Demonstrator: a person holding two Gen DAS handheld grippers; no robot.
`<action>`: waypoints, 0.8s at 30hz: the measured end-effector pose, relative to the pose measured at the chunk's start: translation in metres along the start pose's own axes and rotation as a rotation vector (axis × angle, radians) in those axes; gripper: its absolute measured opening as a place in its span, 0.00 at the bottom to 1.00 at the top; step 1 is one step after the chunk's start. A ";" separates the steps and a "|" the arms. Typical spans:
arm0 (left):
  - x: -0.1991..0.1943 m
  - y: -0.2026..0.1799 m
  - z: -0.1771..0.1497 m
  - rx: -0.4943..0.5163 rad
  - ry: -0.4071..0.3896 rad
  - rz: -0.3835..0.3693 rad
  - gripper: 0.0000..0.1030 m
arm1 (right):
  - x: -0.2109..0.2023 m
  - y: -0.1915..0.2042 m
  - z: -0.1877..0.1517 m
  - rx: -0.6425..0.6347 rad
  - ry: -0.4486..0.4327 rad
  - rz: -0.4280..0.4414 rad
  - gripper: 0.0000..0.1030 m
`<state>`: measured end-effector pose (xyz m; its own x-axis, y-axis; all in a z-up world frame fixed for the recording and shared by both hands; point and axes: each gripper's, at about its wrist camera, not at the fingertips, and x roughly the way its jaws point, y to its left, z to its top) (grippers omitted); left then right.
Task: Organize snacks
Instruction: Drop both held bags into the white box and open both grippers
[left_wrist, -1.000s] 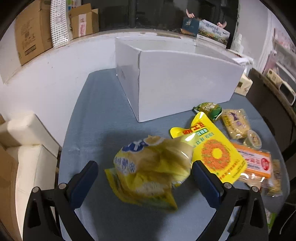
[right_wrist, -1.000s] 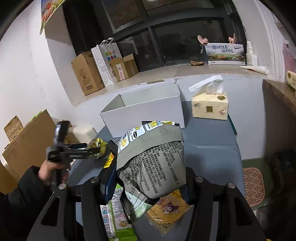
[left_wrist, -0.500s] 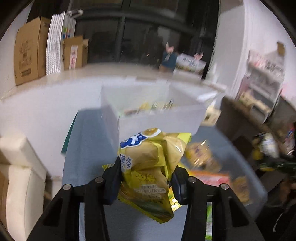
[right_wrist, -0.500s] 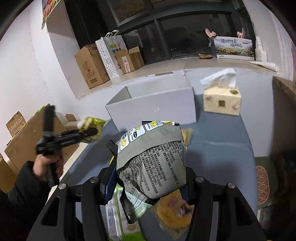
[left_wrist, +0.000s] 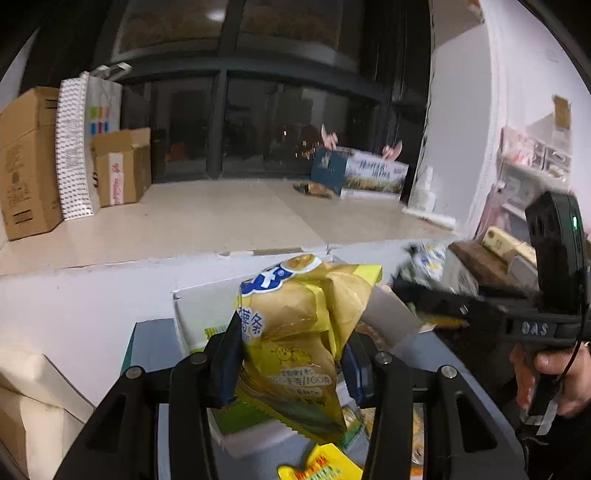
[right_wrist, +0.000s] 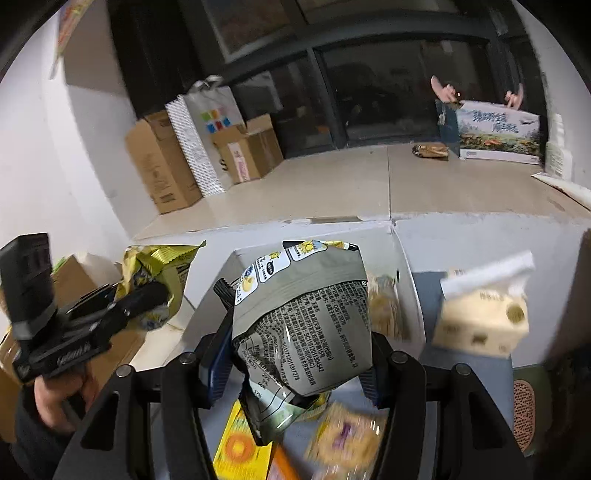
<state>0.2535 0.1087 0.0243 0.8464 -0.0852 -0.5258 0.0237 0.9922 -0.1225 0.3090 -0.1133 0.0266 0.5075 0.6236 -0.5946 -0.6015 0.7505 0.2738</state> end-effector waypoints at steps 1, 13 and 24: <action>0.008 -0.001 0.002 0.006 0.005 0.017 0.51 | 0.010 -0.002 0.008 -0.001 0.007 -0.012 0.62; 0.017 0.010 -0.009 0.007 0.026 0.130 1.00 | 0.022 -0.029 0.017 0.098 0.021 0.010 1.00; -0.048 -0.026 -0.034 -0.013 -0.046 0.070 1.00 | -0.061 0.003 -0.019 -0.053 -0.047 0.050 1.00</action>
<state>0.1939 0.0843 0.0243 0.8693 -0.0110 -0.4942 -0.0432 0.9942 -0.0982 0.2642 -0.1531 0.0495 0.5034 0.6706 -0.5448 -0.6581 0.7062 0.2611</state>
